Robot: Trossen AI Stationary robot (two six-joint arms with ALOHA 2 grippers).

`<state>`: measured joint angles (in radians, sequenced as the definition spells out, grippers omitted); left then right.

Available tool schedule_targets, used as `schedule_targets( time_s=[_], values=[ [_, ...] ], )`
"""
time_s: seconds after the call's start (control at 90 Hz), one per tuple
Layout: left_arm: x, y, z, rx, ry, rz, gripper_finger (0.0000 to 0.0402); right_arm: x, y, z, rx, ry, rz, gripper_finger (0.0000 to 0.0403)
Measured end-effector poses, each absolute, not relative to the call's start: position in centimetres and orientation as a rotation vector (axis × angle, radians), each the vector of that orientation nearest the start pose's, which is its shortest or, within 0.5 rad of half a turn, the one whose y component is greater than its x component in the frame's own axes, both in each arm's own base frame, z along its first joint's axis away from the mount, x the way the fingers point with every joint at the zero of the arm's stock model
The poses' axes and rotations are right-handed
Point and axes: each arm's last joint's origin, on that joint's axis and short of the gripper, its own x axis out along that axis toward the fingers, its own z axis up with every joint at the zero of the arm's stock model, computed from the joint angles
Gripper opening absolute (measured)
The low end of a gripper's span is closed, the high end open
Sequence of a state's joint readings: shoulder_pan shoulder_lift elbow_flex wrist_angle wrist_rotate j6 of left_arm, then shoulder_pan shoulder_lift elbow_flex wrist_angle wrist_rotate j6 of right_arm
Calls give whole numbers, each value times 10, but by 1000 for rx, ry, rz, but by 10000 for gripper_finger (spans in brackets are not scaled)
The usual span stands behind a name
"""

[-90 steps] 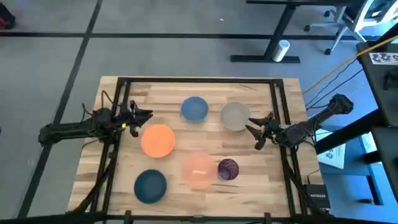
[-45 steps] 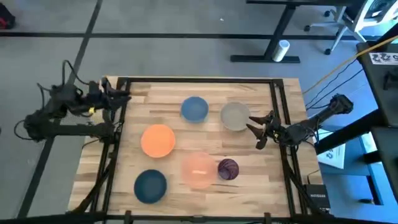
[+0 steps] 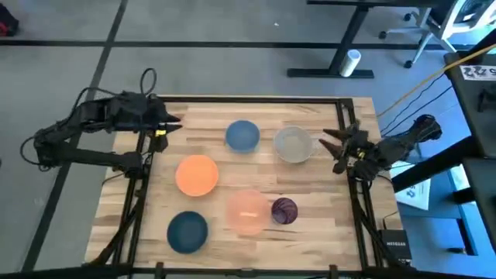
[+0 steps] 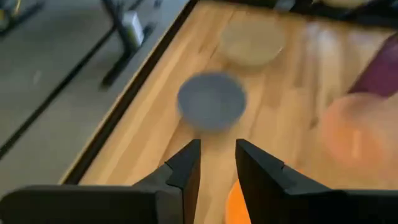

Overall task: Nest bowls inside each other
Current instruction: Stack the orange bowl on top of the light orange bowl

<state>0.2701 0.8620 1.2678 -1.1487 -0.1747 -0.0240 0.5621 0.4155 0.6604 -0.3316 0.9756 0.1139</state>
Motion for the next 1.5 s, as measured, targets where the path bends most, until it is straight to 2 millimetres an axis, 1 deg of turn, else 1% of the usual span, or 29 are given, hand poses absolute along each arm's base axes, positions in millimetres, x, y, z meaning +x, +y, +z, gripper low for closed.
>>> schedule_targets(
  time_s=[0.1,0.2,0.367,0.467,0.611,0.733,0.833,0.911,1.022,1.144,1.278,1.5],
  values=[
    [109,38,385,-101,820,453,84,77,21,339,101,67,-409,170],
    [105,37,376,-144,879,469,84,75,20,349,128,137,-404,170],
    [101,35,344,-198,960,488,84,83,26,355,187,281,-406,170],
    [101,35,325,-222,980,497,84,90,31,357,231,369,-432,170],
    [109,36,296,-249,976,470,84,107,42,360,286,508,-445,170],
    [120,37,270,-287,992,405,84,132,50,361,331,635,-422,170],
    [126,38,255,-299,1032,380,84,154,53,363,354,705,-427,170],
    [129,39,250,-292,1053,379,84,170,52,368,356,745,-419,170],
    [134,41,245,-283,1085,373,84,191,54,372,311,793,-375,170],
    [138,41,242,-289,1113,354,84,206,55,376,250,793,-352,170],
    [138,41,241,-290,1114,352,84,211,52,377,231,804,-327,170],
    [138,41,242,-290,1112,351,84,208,50,380,240,795,-315,170]
  ],
)
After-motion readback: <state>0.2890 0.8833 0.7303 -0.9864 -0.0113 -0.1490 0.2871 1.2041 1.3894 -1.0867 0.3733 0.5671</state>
